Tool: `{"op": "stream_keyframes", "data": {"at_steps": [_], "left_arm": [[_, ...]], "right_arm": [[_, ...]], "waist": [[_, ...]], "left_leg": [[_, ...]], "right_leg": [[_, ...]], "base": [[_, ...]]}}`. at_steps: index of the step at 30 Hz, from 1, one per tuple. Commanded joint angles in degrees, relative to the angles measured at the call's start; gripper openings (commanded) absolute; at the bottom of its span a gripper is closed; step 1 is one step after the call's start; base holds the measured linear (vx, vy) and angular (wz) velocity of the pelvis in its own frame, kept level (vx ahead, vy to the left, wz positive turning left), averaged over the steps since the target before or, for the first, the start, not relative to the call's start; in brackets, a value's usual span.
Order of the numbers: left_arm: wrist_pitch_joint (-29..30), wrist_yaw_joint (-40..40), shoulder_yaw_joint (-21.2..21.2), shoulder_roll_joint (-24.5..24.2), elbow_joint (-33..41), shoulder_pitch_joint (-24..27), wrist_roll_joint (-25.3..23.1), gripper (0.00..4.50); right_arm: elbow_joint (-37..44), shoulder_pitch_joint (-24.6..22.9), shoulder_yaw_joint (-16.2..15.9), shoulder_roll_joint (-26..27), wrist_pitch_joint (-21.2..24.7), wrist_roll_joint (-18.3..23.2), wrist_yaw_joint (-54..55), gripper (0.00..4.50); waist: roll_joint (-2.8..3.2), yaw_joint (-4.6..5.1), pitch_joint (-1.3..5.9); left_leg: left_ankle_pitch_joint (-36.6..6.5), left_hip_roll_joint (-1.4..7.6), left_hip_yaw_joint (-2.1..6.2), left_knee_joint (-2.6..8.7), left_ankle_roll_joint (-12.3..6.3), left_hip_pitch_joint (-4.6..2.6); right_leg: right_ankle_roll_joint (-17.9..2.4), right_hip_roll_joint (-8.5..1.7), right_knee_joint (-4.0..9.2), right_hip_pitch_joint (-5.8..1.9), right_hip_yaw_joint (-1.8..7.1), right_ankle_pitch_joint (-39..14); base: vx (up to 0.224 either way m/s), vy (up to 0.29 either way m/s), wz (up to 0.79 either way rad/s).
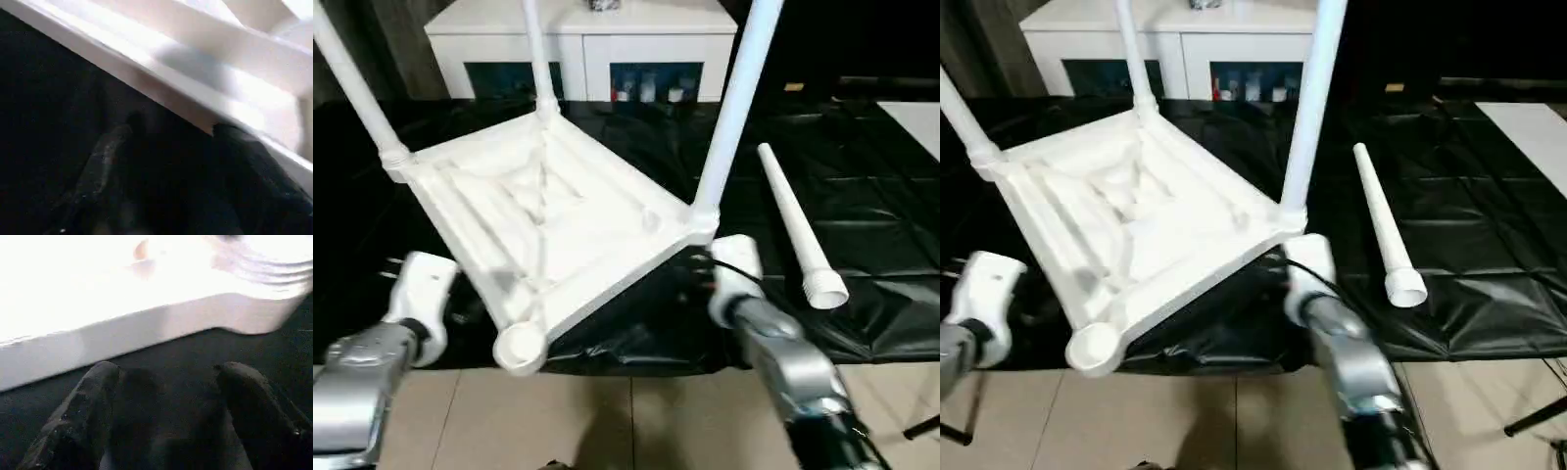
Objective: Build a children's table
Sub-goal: Rotate table base
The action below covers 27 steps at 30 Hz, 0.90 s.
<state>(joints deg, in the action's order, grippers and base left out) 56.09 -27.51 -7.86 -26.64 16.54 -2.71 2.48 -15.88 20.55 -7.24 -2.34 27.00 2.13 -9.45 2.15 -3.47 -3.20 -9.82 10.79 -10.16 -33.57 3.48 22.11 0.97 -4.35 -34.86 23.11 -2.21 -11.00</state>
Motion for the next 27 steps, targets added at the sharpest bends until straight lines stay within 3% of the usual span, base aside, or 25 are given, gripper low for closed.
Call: {"op": "stream_keyframes", "data": {"at_steps": [1,5,8,11,12,15,17,21,23,24,25,26,27], "left_arm": [[1.84,-1.59,2.49,0.33,1.57,-0.08,2.12,3.28],[2.99,-1.67,4.78,0.88,0.96,-0.74,3.17,3.66],[2.74,-2.04,6.18,2.87,-0.28,-1.95,3.14,3.91],[-1.7,-1.53,9.07,5.62,-3.64,-4.24,2.82,4.04],[-4.51,-1.17,10.28,6.9,-5.7,-5.55,2.18,4.28],[-10.99,1.47,12.85,11.29,-13.1,-10.61,0.87,4.4],[-13.84,2.55,13.64,13.14,-16.97,-13.07,0.11,4.45],[-20.15,4.45,15.22,16.87,-25.2,-17.8,-1.63,4.45],[-26.46,6.45,16.38,18.65,-32.28,-21.31,-3.56,4.45],[-29.56,7.92,16.38,19.52,-35.68,-23.1,-4.22,4.45],[-30.75,8.54,16.39,19.76,-36.88,-23.74,-4.49,4.45],[-32.31,9.34,16.43,20.04,-38.45,-24.69,-4.83,4.45],[-33.08,9.72,16.59,20.08,-39.28,-25.34,-5.09,4.45]], "right_arm": [[-2.48,1.83,-0.24,0.79,-0.75,0.02,-0.53,3.49],[-5.82,4.91,0.64,2.03,-1.42,0.84,-0.57,3.49],[-7.26,6.2,1.39,2.06,-2.68,1.13,-0.37,3.49],[-5.55,6.61,2.75,1.25,-3.49,1.02,0.49,3.49],[-4.08,6.67,3.81,0.72,-2.96,1.05,1.51,3.49],[-0.02,7.24,6.99,-2.03,0.61,0.62,3.53,3.49],[1.05,7.68,8.1,-3.64,2.65,0.22,4.14,3.49],[2.78,9.15,9.8,-7.51,7.5,0.07,3.14,3.49],[3.74,11.02,10.84,-10.55,11.83,0.06,2.18,3.49],[3.35,12.53,11.64,-12.23,13.66,0.09,1.98,3.49],[3.13,13.09,11.94,-12.81,14.18,0.13,1.92,3.49],[2.55,14.04,12.36,-13.84,15.06,0.1,1.82,3.49],[1.71,14.91,12.45,-14.91,15.96,-0.14,1.63,3.49]], "waist": [[0.85,0.3,2.89],[0.91,0.3,3.14],[0.69,0.25,3.32],[0.49,-0.1,3.55],[0.49,-0.21,3.55],[0.34,-0.36,3.78],[0.27,-0.51,3.88],[-0.11,-0.61,4.24],[-0.25,-0.81,4.43],[1.67,-0.71,4.45],[0.93,-0.49,4.32],[0.21,-0.43,4.64],[0.59,-0.31,4.51]], "left_leg": [[-26.99,1.58,1.26,5.01,4.23,-2.07],[-23.7,1.55,1.31,5.11,4.19,-1.46],[-21.74,1.51,0.98,4.81,3.81,-1.56],[-19.12,1.36,0.74,4.5,3.19,-1.56],[-17.84,1.31,0.74,4.49,2.92,-1.32],[-14.77,1.3,0.76,4.32,2.69,-1.07],[-14.16,1.24,0.61,4.09,2.65,-1.31],[-10.73,1.03,0.58,3.64,2.23,-0.76],[-9.38,0.89,0.51,3.32,1.22,-0.83],[-9.31,0.85,0.66,3.17,1.29,-1.03],[-10.31,0.9,0.51,3.24,1.19,-1.18],[-9.58,1.07,0.72,3.1,1.21,-0.85],[-9.07,0.91,0.62,2.96,0.75,-0.73]], "right_leg": [[-7.22,-2.59,5.46,-0.22,2.05,-21.91],[-7.69,-2.48,4.79,-0.97,1.97,-17.15],[-8.43,-2.48,4.67,-1.06,2.04,-14.62],[-8.53,-2.48,4.6,-1.21,2.14,-12.87],[-8.47,-2.46,4.54,-1.45,2.09,-12.21],[-7.77,-2.34,4.26,-1.89,2.02,-9.62],[-7.48,-2.26,4.31,-1.78,2.08,-9.11],[-8.07,-2.42,3.86,-2.56,1.98,-5.13],[-8.6,-2.41,3.87,-2.83,1.96,-4.06],[-8.92,-2.41,3.79,-2.62,1.95,-4.25],[-8.85,-2.17,4.43,-2.5,1.85,-4.79],[-9.71,-2.41,3.68,-3.14,1.83,-3.34],[-10.27,-2.39,3.86,-3.01,1.76,-3.15]], "base": [[0.0,0.0,0.0],[0.0,0.0,0.0],[0.0,0.0,0.0],[0.0,0.0,0.0],[0.0,0.0,0.0],[0.0,0.0,0.0],[0.0,0.0,0.0],[0.0,0.0,0.0],[0.0,0.0,0.0],[0.0,0.0,0.0],[0.0,0.0,0.0],[0.0,0.0,0.0],[0.0,0.0,0.0]]}}
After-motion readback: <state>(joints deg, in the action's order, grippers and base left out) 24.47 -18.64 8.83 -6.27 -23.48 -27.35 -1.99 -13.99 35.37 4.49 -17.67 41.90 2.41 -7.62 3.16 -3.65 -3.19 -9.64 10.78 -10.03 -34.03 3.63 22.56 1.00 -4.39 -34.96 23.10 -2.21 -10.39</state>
